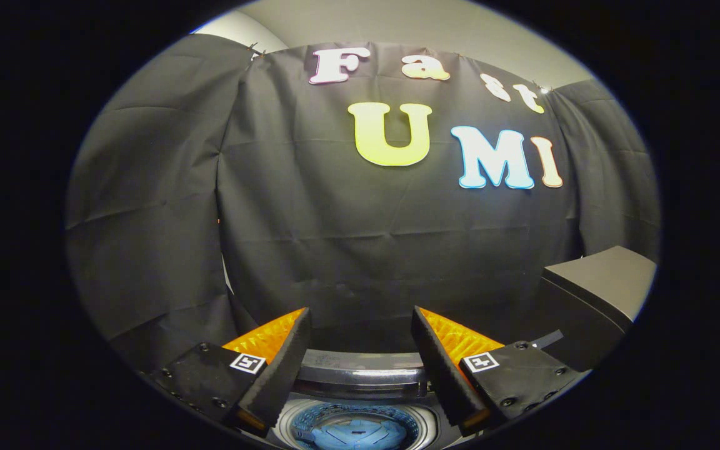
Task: Put the clothes into the washing machine and then close the washing machine lid.
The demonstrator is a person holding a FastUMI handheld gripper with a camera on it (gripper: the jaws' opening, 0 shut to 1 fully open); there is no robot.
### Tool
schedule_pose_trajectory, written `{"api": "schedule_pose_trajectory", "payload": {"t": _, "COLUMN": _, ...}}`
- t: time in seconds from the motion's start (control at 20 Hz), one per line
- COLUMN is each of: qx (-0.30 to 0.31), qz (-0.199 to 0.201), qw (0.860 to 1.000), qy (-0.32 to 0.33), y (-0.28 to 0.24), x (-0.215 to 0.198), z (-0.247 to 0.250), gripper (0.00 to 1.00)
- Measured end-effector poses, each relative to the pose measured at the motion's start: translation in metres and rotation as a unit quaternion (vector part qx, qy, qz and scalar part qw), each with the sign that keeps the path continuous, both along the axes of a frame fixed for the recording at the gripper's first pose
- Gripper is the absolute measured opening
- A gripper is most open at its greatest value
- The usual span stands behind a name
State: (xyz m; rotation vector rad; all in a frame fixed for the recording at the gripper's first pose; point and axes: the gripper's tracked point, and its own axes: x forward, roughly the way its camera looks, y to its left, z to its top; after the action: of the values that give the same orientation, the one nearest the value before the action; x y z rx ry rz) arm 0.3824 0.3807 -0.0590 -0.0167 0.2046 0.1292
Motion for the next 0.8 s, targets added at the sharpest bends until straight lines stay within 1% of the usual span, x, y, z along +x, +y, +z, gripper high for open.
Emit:
{"api": "schedule_pose_trajectory", "payload": {"t": 0.4, "qx": 0.000, "qz": 0.003, "qw": 1.000, "qy": -0.001, "y": -0.001, "x": -0.023, "z": -0.012, "gripper": 0.99}}
{"api": "schedule_pose_trajectory", "payload": {"t": 0.65, "qx": -0.001, "qz": 0.010, "qw": 1.000, "qy": 0.010, "y": 0.000, "x": -0.036, "z": -0.025, "gripper": 0.99}}
{"api": "schedule_pose_trajectory", "payload": {"t": 0.8, "qx": -0.016, "qz": 0.017, "qw": 0.998, "qy": 0.062, "y": -0.001, "x": -0.045, "z": -0.060, "gripper": 0.99}}
